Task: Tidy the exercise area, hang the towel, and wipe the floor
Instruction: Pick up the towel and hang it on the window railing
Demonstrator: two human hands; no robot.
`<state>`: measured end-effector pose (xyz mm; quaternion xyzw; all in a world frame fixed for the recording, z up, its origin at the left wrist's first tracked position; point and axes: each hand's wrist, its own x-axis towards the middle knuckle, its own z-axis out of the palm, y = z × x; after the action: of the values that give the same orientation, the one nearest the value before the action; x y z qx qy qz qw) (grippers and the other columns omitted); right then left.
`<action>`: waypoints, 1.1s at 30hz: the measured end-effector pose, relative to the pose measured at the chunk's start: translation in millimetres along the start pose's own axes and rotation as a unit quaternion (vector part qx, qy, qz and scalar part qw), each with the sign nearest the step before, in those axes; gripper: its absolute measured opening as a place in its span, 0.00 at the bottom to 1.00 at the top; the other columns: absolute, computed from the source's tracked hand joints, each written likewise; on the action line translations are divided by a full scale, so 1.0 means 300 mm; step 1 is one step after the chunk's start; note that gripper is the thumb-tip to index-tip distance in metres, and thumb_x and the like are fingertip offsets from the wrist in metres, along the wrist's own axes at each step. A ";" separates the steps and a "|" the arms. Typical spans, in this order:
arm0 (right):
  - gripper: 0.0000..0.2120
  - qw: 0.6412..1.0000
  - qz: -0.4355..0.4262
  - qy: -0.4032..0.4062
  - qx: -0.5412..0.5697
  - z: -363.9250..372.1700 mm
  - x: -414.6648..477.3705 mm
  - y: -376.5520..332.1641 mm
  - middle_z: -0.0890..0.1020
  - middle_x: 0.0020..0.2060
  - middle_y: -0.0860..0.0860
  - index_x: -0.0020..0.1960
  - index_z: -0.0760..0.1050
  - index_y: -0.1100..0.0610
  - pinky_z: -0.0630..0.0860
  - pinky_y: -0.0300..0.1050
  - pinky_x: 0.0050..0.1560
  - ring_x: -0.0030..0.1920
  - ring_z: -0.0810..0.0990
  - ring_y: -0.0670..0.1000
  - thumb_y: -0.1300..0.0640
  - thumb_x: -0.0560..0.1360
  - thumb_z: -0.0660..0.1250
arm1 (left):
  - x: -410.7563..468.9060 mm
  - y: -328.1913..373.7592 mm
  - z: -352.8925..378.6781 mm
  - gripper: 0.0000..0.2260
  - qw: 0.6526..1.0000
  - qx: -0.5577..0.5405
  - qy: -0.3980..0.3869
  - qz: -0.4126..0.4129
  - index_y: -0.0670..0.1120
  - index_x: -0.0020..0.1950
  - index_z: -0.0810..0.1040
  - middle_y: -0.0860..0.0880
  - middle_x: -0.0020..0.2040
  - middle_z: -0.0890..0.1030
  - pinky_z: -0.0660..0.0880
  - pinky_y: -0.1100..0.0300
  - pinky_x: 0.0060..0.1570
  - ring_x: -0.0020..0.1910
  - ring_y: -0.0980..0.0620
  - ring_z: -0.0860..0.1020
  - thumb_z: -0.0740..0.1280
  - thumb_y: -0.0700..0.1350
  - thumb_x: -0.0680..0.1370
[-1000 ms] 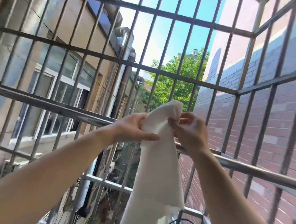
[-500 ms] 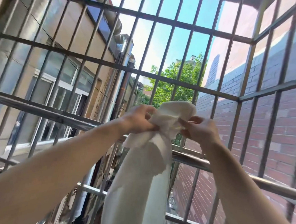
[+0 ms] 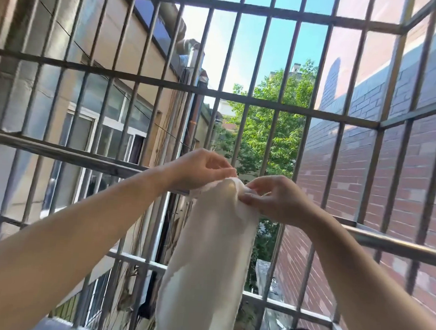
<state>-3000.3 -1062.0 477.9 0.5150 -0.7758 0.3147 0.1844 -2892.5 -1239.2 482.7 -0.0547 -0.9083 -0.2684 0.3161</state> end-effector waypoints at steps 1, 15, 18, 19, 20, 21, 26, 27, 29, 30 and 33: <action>0.07 1.000 0.004 -0.001 -0.006 0.002 0.003 -0.003 0.80 0.37 0.44 0.43 0.80 0.49 0.71 0.36 0.34 0.37 0.77 0.43 0.47 0.69 0.71 | -0.024 0.009 -0.001 0.11 1.000 0.002 -0.004 0.016 0.53 0.52 0.79 0.58 0.47 0.81 0.77 0.65 0.48 0.48 0.59 0.80 0.65 0.56 0.75; 0.06 0.989 0.078 0.126 0.026 -0.108 0.060 0.027 0.82 0.33 0.52 0.37 0.78 0.51 0.78 0.50 0.40 0.34 0.79 0.52 0.51 0.70 0.73 | 0.038 0.081 0.072 0.13 0.999 -0.006 0.042 0.031 0.49 0.54 0.79 0.54 0.45 0.81 0.74 0.68 0.40 0.43 0.57 0.79 0.74 0.48 0.71; 0.11 0.991 0.078 0.102 0.038 -0.092 0.034 0.051 0.84 0.40 0.55 0.46 0.80 0.55 0.80 0.49 0.43 0.38 0.81 0.53 0.49 0.69 0.73 | 0.061 0.032 0.051 0.11 0.998 0.001 0.056 -0.016 0.47 0.53 0.80 0.51 0.46 0.80 0.71 0.64 0.42 0.46 0.52 0.78 0.72 0.48 0.72; 0.14 0.991 0.071 0.109 0.040 -0.088 0.018 0.054 0.83 0.41 0.54 0.49 0.79 0.57 0.79 0.46 0.42 0.38 0.81 0.51 0.49 0.69 0.73 | 0.060 0.014 0.042 0.12 0.998 0.000 0.050 -0.038 0.47 0.54 0.80 0.51 0.47 0.80 0.72 0.64 0.44 0.48 0.51 0.78 0.72 0.49 0.72; 0.15 0.990 0.056 0.124 0.029 -0.085 0.000 0.051 0.83 0.40 0.52 0.50 0.79 0.57 0.77 0.42 0.39 0.38 0.80 0.48 0.49 0.68 0.73 | 0.053 0.002 0.034 0.14 0.998 -0.007 0.036 -0.060 0.48 0.55 0.80 0.51 0.49 0.80 0.73 0.62 0.47 0.49 0.51 0.78 0.72 0.50 0.72; 0.14 0.990 0.034 0.136 0.012 -0.080 -0.018 0.042 0.82 0.39 0.49 0.49 0.80 0.56 0.75 0.39 0.37 0.37 0.80 0.45 0.49 0.68 0.73 | 0.045 -0.006 0.025 0.16 0.997 -0.011 0.021 -0.078 0.49 0.57 0.79 0.51 0.51 0.79 0.73 0.60 0.51 0.50 0.52 0.77 0.72 0.51 0.72; 0.10 0.999 -0.024 0.048 -0.011 -0.029 -0.079 -0.005 0.84 0.40 0.45 0.47 0.82 0.49 0.73 0.30 0.35 0.38 0.81 0.42 0.50 0.66 0.75 | -0.002 0.015 -0.010 0.10 0.997 0.011 0.078 -0.026 0.50 0.52 0.80 0.55 0.46 0.80 0.76 0.58 0.50 0.45 0.59 0.78 0.71 0.50 0.73; 0.11 0.998 -0.024 0.050 -0.024 -0.023 -0.087 -0.008 0.83 0.37 0.43 0.47 0.82 0.48 0.71 0.28 0.34 0.37 0.81 0.43 0.49 0.66 0.75 | -0.013 0.029 -0.008 0.09 0.996 0.009 0.089 -0.007 0.50 0.51 0.80 0.56 0.45 0.80 0.77 0.58 0.48 0.43 0.60 0.78 0.71 0.50 0.73; 0.11 0.997 -0.030 0.069 -0.036 -0.018 -0.103 -0.013 0.79 0.33 0.38 0.47 0.83 0.48 0.69 0.26 0.32 0.36 0.79 0.43 0.50 0.65 0.76 | -0.039 0.062 0.009 0.09 0.994 0.027 0.099 0.024 0.51 0.50 0.80 0.58 0.43 0.80 0.76 0.62 0.44 0.42 0.61 0.79 0.71 0.52 0.73; 0.11 0.996 -0.038 0.077 -0.037 -0.015 -0.111 -0.014 0.79 0.33 0.37 0.47 0.83 0.48 0.69 0.26 0.32 0.36 0.79 0.41 0.50 0.65 0.76 | -0.053 0.079 0.023 0.10 0.994 0.046 0.094 0.037 0.52 0.50 0.81 0.59 0.43 0.80 0.76 0.63 0.42 0.42 0.60 0.79 0.71 0.54 0.72; 0.13 0.994 -0.059 0.090 -0.033 -0.002 -0.132 -0.006 0.82 0.38 0.41 0.50 0.82 0.50 0.73 0.26 0.36 0.38 0.80 0.38 0.52 0.65 0.77 | -0.079 0.103 0.077 0.16 0.986 0.145 0.059 0.066 0.54 0.51 0.80 0.60 0.44 0.78 0.74 0.64 0.42 0.43 0.60 0.77 0.72 0.60 0.68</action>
<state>-2982.9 -1035.0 454.7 0.5230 -0.7345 0.3220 0.2885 -2878.0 -1199.3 467.0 -0.0529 -0.9119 -0.1154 0.3904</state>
